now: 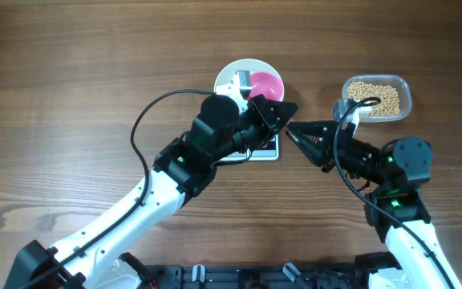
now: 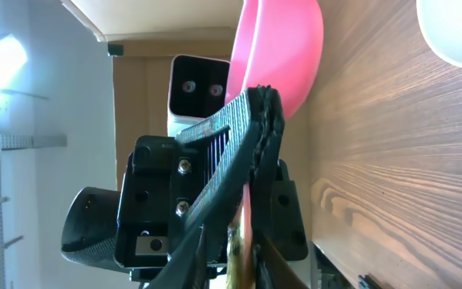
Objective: Scoop item into bowl and weigh 150g on scale
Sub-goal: 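Close the right gripper on the scoop handle beside the left gripper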
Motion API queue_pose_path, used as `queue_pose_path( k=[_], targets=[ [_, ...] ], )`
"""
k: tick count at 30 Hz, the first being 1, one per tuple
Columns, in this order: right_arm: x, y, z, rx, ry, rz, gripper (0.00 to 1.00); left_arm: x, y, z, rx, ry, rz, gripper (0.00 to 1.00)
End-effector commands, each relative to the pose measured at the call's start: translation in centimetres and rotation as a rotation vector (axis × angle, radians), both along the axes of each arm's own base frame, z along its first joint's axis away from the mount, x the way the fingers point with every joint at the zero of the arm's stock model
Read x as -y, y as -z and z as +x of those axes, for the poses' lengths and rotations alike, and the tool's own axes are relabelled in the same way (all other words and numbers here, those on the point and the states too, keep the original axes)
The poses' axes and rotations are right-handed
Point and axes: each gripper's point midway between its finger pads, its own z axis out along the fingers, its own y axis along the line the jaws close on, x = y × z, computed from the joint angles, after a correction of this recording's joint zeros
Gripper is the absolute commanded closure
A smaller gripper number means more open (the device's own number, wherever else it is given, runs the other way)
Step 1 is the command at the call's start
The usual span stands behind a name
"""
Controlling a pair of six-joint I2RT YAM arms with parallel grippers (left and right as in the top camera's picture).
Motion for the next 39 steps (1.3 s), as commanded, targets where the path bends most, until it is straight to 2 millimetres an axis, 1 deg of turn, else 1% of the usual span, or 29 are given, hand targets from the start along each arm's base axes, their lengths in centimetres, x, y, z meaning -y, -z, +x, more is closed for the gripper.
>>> queue_pose_path(
  k=[1,8,11,28,37,39],
  targets=[
    [0.09,-0.61,0.32,0.020,0.020,0.006,0.86,0.18,-0.53,-0.41,-0.010,0.024,-0.016,0.96],
    [0.18,-0.61,0.50,0.019,0.032,0.007,0.87,0.27,-0.55,-0.58,-0.012,0.035,-0.018,0.96],
    [0.18,-0.62,0.50,0.019,0.032,0.008,0.91,0.28,-0.55,-0.59,-0.012,0.035,-0.018,0.96],
    [-0.01,-0.60,0.14,-0.004,0.007,0.018,0.89,0.29,-0.90,-0.44,0.001,0.030,-0.027,0.95],
    [-0.13,-0.58,-0.11,-0.017,-0.009,0.023,0.90,0.31,-1.08,-0.42,0.007,0.031,-0.032,0.95],
    [-0.13,-0.58,-0.11,-0.016,-0.009,0.023,0.92,0.31,-1.08,-0.42,0.007,0.031,-0.032,0.94]
  ],
)
